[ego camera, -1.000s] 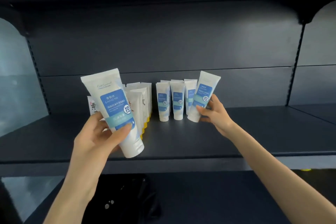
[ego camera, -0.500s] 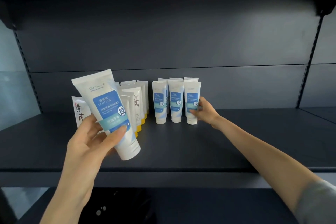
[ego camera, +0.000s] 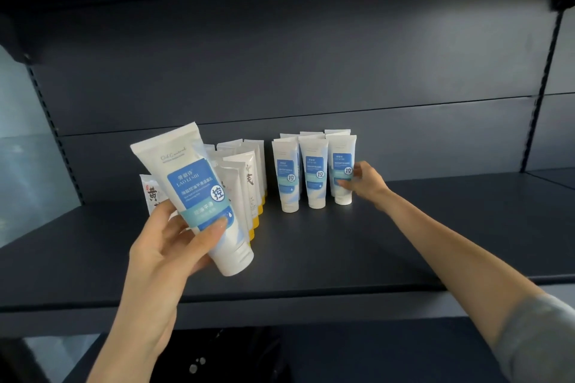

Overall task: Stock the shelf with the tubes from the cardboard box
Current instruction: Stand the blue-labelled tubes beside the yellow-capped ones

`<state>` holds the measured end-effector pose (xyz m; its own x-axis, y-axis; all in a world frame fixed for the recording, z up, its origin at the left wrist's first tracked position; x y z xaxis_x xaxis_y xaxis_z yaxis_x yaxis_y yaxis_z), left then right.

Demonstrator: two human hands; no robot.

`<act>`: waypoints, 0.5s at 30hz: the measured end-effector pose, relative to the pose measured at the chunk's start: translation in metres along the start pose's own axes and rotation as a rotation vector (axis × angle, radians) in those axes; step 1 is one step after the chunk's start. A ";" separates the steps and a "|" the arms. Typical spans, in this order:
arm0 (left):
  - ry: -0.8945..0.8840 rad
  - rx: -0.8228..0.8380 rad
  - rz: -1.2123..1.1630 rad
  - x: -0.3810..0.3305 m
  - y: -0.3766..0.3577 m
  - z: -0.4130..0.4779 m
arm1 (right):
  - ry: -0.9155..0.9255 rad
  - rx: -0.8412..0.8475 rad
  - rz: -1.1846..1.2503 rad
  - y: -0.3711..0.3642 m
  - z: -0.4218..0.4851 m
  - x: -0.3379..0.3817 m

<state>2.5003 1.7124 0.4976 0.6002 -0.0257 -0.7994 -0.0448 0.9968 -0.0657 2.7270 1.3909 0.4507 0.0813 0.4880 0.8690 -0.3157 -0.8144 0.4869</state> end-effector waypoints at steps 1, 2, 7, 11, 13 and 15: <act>0.003 -0.001 -0.002 0.000 0.001 0.001 | -0.032 -0.050 -0.027 0.004 -0.004 0.002; 0.003 0.001 0.003 0.000 0.002 0.002 | -0.062 -0.112 -0.037 0.010 -0.011 0.006; 0.014 -0.021 -0.007 0.001 -0.005 0.008 | 0.147 -0.252 0.133 0.026 -0.069 0.051; 0.025 0.008 -0.056 0.003 -0.026 0.012 | 0.512 0.026 0.332 0.003 -0.163 0.084; 0.031 0.032 -0.071 0.004 -0.036 0.013 | 0.647 0.114 0.328 -0.010 -0.205 0.087; 0.039 0.057 -0.097 0.005 -0.046 0.014 | 0.756 0.110 0.261 -0.019 -0.231 0.084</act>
<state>2.5160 1.6676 0.5051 0.5682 -0.1238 -0.8135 0.0580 0.9922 -0.1104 2.5218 1.5201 0.4937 -0.6561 0.3261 0.6806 -0.1378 -0.9384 0.3168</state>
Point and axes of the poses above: each hand's wrist, its own z-axis towards the middle knuckle, its own y-axis out of the back of the hand, x = y × z, the point moved 5 cm from there along z, towards the middle knuckle, and after that the axes turned 8 degrees about -y, right-handed, at the moved point
